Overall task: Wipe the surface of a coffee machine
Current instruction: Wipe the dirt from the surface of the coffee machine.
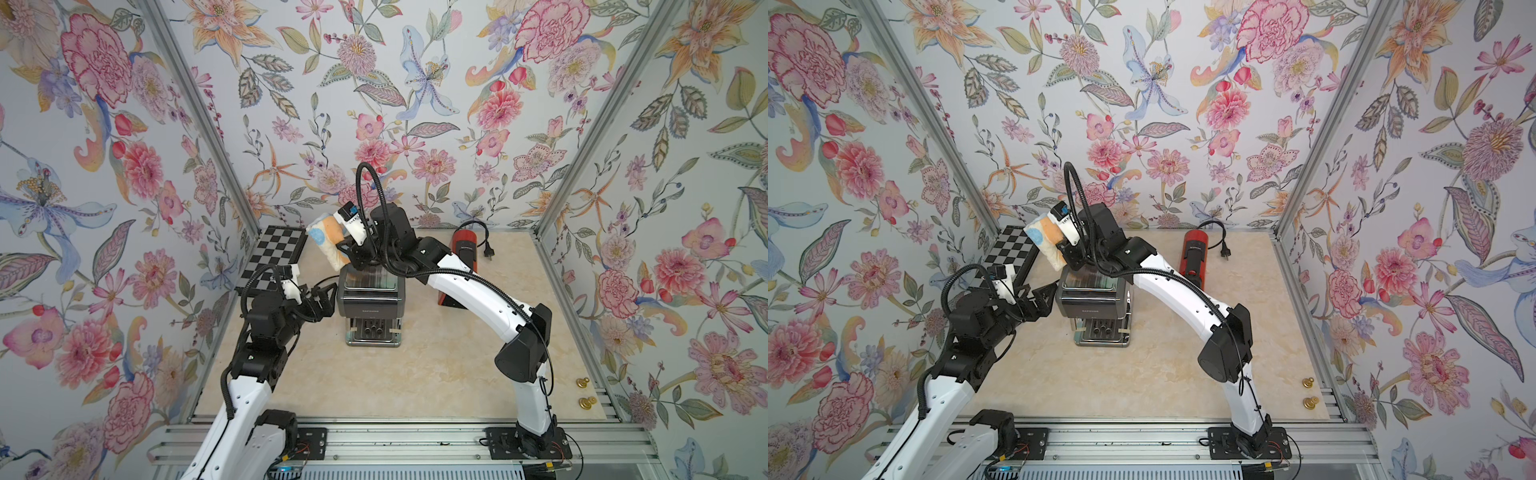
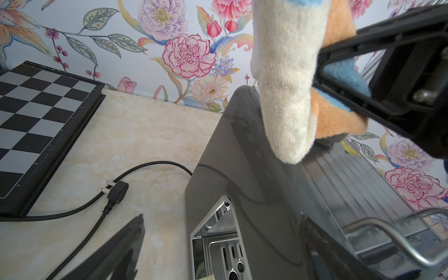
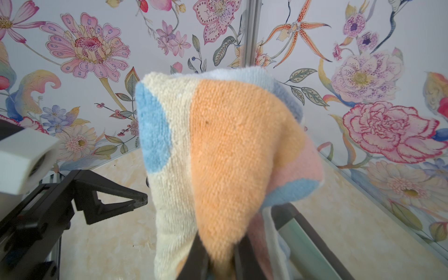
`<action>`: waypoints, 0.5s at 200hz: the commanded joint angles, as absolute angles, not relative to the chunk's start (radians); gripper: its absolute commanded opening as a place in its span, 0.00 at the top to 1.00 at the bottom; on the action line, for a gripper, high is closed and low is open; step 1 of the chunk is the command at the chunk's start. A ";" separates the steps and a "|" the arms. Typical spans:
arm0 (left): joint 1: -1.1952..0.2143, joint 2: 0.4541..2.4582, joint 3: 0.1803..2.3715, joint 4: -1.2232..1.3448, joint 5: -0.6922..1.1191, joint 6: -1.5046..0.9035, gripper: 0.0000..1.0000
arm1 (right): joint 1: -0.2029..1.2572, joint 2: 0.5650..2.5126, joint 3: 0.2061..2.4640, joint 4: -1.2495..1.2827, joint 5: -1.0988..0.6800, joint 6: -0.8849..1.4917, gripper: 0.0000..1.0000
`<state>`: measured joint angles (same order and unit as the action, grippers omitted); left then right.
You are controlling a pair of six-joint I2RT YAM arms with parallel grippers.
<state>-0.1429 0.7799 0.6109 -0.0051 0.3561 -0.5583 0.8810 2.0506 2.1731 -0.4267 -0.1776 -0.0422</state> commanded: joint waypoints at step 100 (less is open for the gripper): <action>-0.141 0.757 0.589 -0.004 0.364 -0.551 0.01 | 0.872 2.206 2.578 -0.663 0.020 -0.435 1.00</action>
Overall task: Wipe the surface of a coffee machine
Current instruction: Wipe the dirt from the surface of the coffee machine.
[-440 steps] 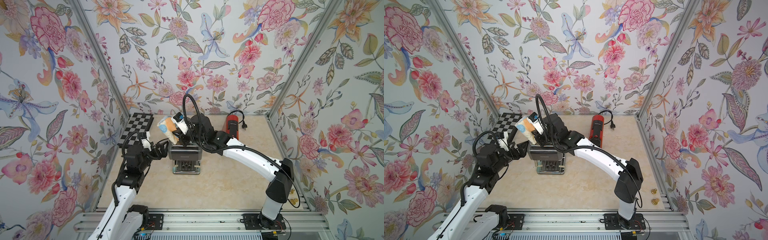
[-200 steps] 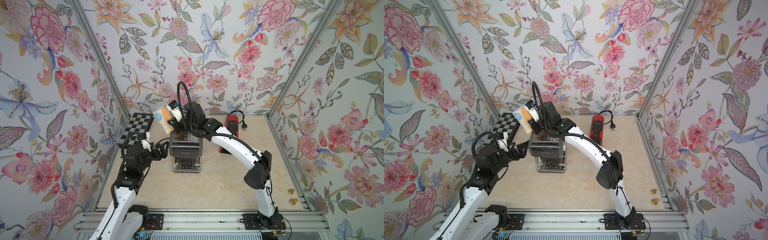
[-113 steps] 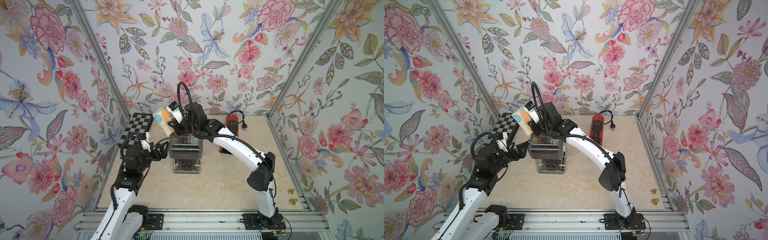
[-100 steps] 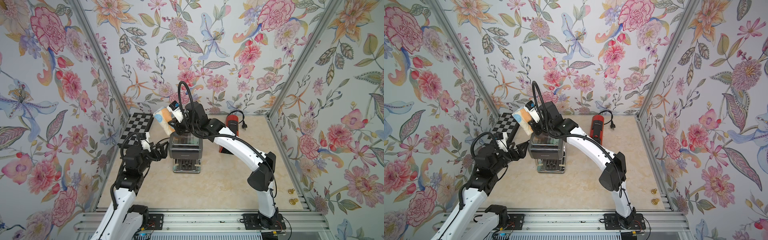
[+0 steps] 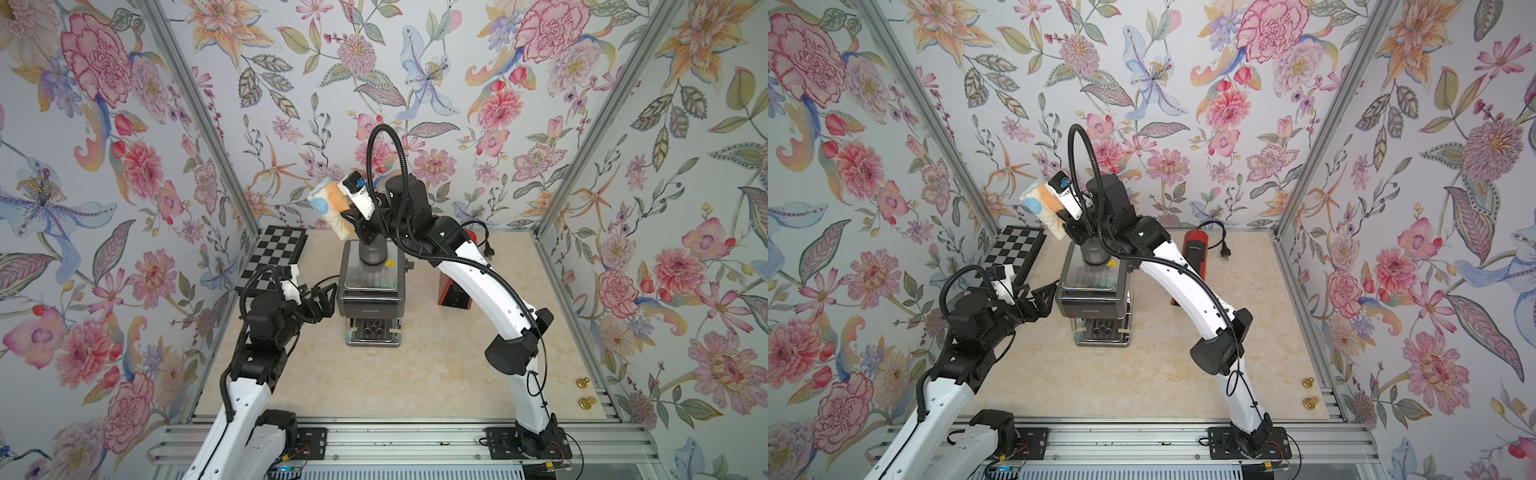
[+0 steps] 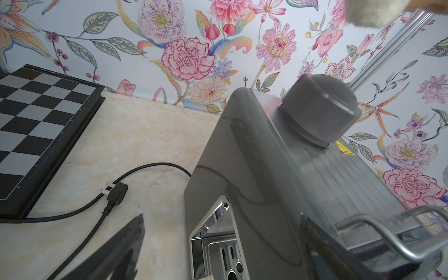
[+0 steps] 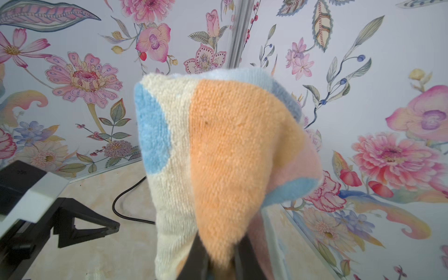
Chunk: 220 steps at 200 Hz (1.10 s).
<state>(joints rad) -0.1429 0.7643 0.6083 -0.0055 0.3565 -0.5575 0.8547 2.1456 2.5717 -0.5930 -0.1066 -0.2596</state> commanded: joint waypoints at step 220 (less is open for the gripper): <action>-0.141 0.786 0.631 -0.035 0.350 -0.518 0.01 | 0.597 2.197 2.544 -0.657 -0.315 -0.457 1.00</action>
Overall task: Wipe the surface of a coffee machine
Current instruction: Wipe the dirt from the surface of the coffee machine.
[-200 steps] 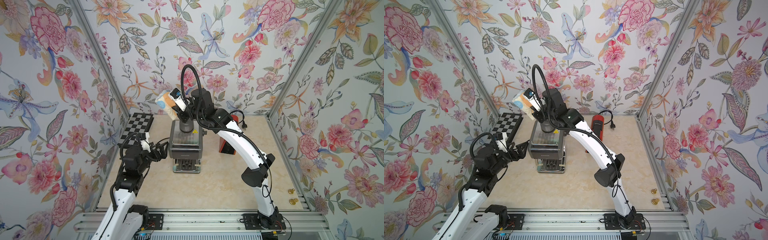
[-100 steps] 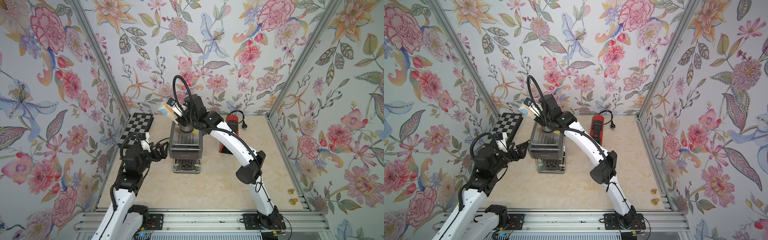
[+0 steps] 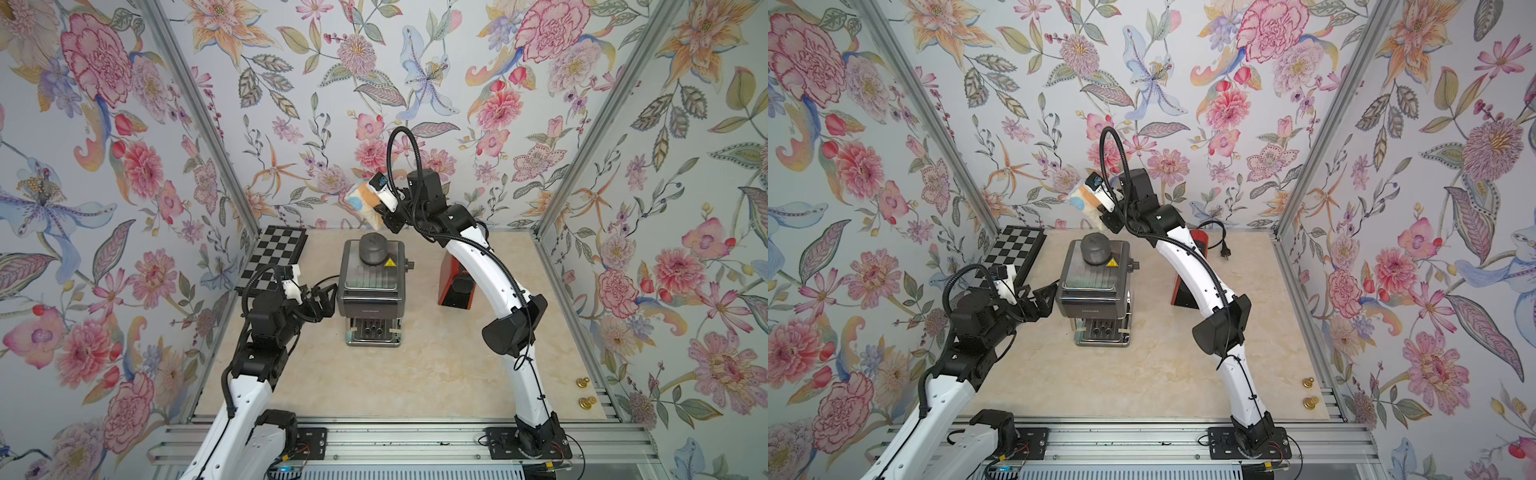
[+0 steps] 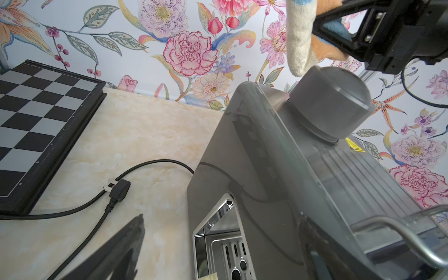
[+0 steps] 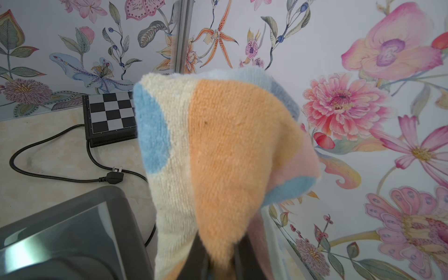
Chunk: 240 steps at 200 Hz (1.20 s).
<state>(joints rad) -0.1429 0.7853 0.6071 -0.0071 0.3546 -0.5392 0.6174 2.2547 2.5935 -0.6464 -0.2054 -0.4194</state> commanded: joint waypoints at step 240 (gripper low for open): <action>-0.141 0.783 0.619 0.017 0.376 -0.551 0.01 | 0.823 1.903 2.080 -0.445 0.258 -0.794 1.00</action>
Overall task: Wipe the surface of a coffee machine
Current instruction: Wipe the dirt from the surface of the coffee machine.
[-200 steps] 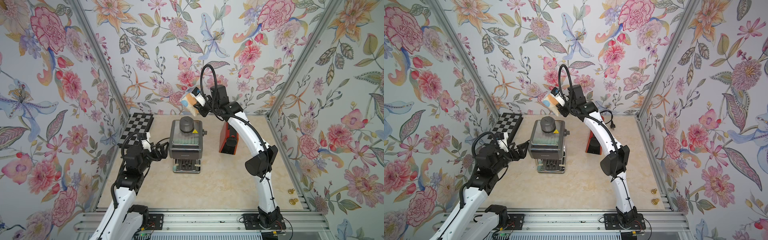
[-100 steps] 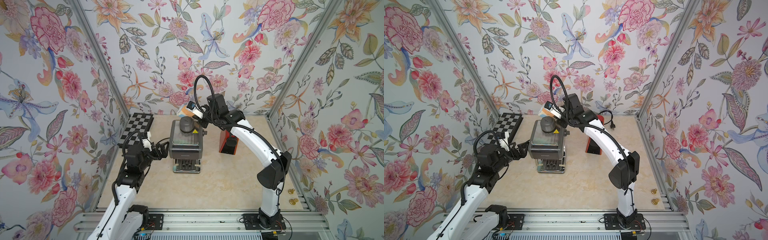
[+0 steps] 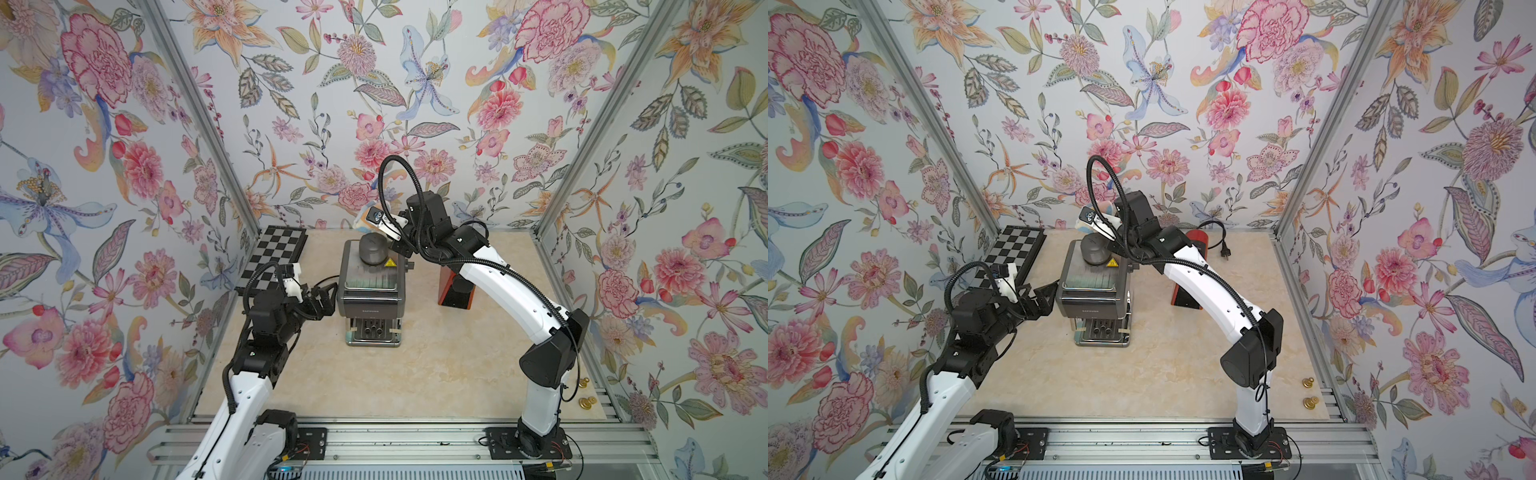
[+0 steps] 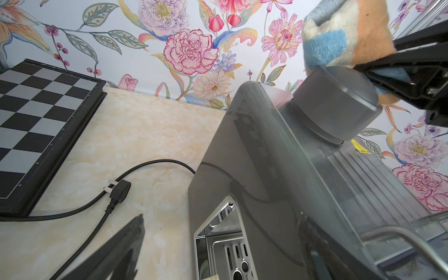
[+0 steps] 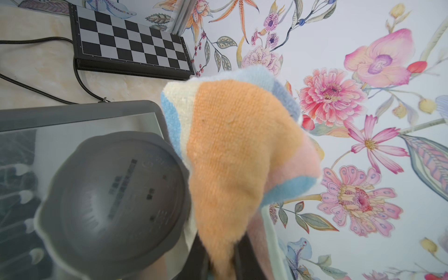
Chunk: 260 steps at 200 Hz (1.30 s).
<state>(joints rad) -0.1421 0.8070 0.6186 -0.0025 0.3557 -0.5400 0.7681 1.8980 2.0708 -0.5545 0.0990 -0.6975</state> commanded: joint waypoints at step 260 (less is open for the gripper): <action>-0.141 0.793 0.610 0.053 0.401 -0.572 0.01 | 1.018 1.549 1.629 -0.346 0.389 -0.831 1.00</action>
<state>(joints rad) -0.1421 0.7929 0.6174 0.0269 0.3725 -0.5549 1.0016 1.6142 1.6596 -0.3130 0.4145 -0.9062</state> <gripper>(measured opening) 0.989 0.126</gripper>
